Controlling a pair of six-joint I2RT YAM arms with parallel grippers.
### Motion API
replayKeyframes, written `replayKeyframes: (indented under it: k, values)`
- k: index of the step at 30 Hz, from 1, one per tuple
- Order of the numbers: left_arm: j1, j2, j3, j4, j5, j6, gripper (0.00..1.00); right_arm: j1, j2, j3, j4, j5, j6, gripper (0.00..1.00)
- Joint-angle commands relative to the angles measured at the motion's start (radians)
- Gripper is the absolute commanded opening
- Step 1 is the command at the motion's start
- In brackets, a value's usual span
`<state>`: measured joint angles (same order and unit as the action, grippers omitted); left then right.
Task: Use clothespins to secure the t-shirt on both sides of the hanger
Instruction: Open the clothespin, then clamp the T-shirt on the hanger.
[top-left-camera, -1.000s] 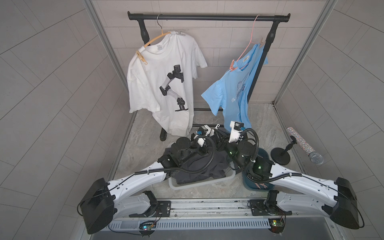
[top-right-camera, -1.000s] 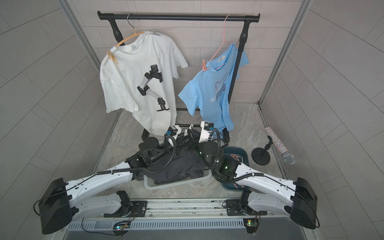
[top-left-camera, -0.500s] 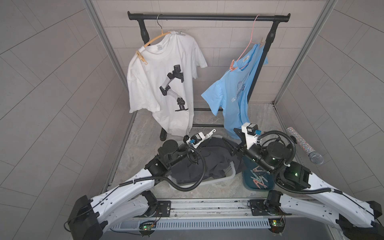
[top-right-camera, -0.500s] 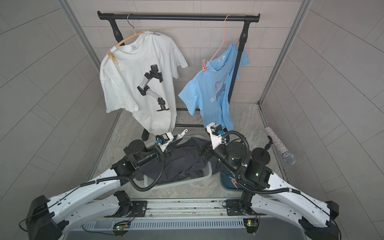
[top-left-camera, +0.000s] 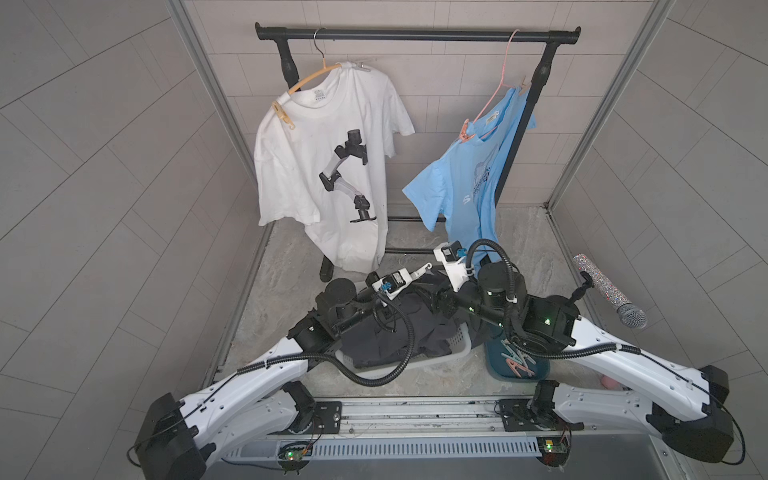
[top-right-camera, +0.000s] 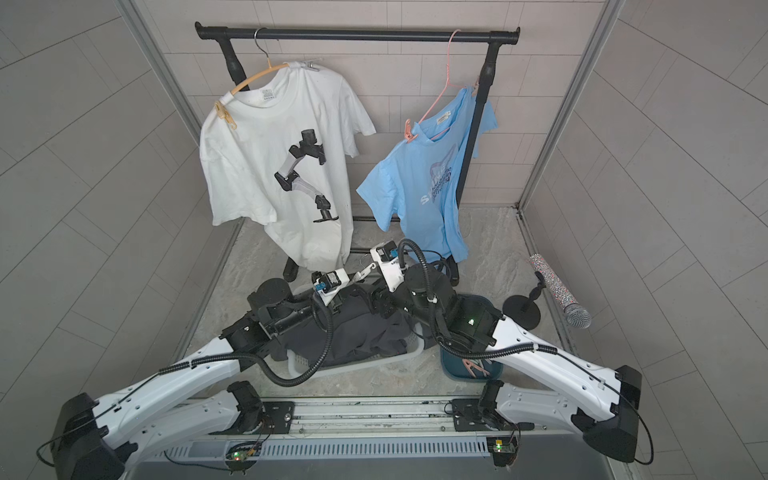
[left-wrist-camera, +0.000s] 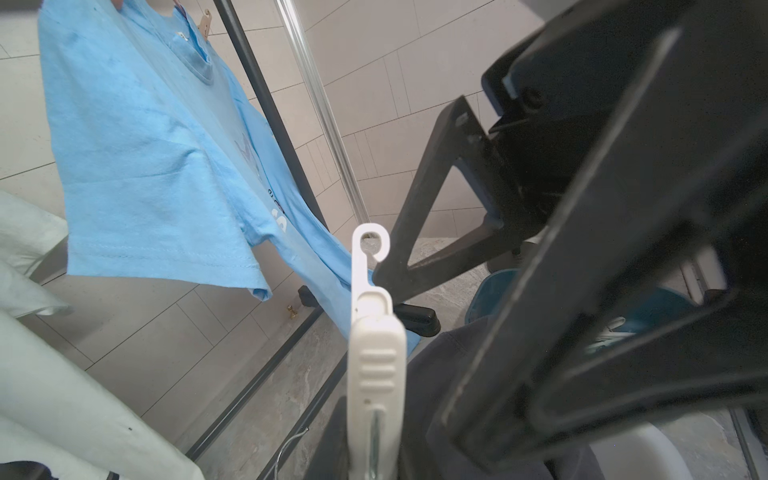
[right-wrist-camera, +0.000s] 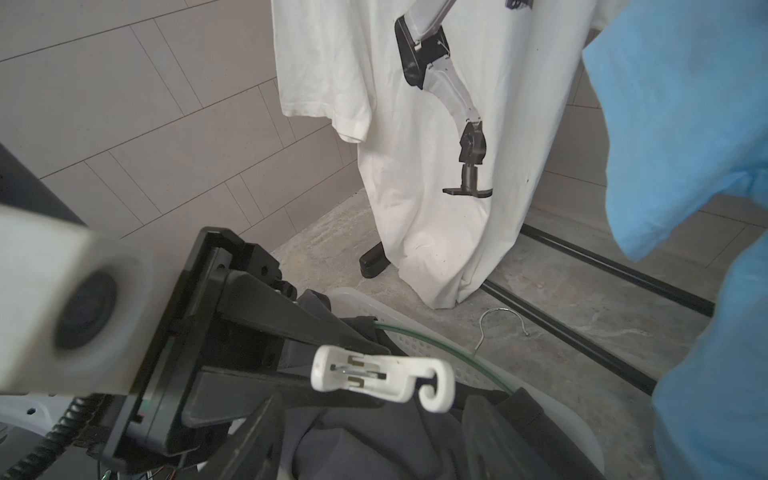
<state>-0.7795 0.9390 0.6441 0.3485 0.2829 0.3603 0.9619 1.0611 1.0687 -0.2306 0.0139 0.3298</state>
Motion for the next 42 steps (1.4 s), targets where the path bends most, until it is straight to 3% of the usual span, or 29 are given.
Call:
replayKeyframes:
  k: [1,8,15,20,22,28,34,38,42]
  values:
    - [0.008,-0.003,-0.001,0.002,0.003,0.017,0.0,0.003,0.009,0.027,0.044,0.032,0.052,0.71]
    - [0.008,0.001,0.005,-0.022,0.002,0.035,0.0,0.003,0.059,0.03,0.11,0.021,0.104,0.67]
    - [0.008,0.002,0.006,-0.031,0.006,0.033,0.0,0.003,0.068,0.027,0.108,0.034,0.109,0.43]
    - [0.008,0.011,0.02,-0.059,0.031,0.031,0.06,0.003,0.05,0.011,0.111,0.055,0.099,0.26]
    - [0.008,0.014,0.027,-0.074,0.045,0.029,0.12,0.002,0.048,0.009,0.104,0.062,0.094,0.17]
    - [0.009,0.001,0.035,-0.068,0.01,-0.047,0.58,-0.034,-0.005,-0.02,0.057,0.163,0.059,0.0]
    - [0.013,0.021,0.147,-0.227,-0.138,-0.268,0.83,-0.23,-0.088,-0.06,-0.084,0.184,0.064,0.0]
    - [0.027,0.158,0.328,-0.521,-0.201,-0.292,0.87,-0.362,-0.135,-0.08,-0.179,0.138,0.082,0.0]
    - [0.051,0.328,0.498,-0.726,-0.256,-0.392,0.81,-0.389,-0.175,-0.103,-0.217,0.14,0.097,0.0]
